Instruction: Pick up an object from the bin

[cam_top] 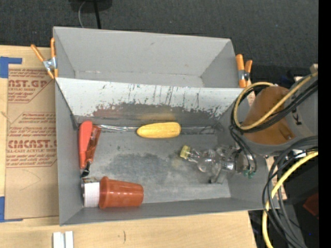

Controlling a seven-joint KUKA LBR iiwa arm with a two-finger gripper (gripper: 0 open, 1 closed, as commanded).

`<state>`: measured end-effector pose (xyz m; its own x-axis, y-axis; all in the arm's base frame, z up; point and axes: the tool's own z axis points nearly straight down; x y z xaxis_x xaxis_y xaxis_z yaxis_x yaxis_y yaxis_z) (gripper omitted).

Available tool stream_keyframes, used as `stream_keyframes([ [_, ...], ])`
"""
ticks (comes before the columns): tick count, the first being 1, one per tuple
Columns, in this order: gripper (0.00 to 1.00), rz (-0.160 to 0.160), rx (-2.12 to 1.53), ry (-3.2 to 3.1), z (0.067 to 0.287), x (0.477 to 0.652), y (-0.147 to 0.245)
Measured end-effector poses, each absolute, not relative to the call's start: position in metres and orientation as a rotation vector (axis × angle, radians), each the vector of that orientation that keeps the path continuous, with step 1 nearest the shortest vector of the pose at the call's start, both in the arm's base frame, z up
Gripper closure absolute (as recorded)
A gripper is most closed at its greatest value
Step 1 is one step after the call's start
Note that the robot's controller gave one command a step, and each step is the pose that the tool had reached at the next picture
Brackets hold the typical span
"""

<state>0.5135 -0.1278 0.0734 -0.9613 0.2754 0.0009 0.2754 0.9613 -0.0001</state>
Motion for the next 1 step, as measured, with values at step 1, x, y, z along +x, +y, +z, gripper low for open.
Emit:
stream_keyframes([
  [1, 1.00, -0.002, -0.436, -3.105, 0.0945, 0.5120, -0.1273],
])
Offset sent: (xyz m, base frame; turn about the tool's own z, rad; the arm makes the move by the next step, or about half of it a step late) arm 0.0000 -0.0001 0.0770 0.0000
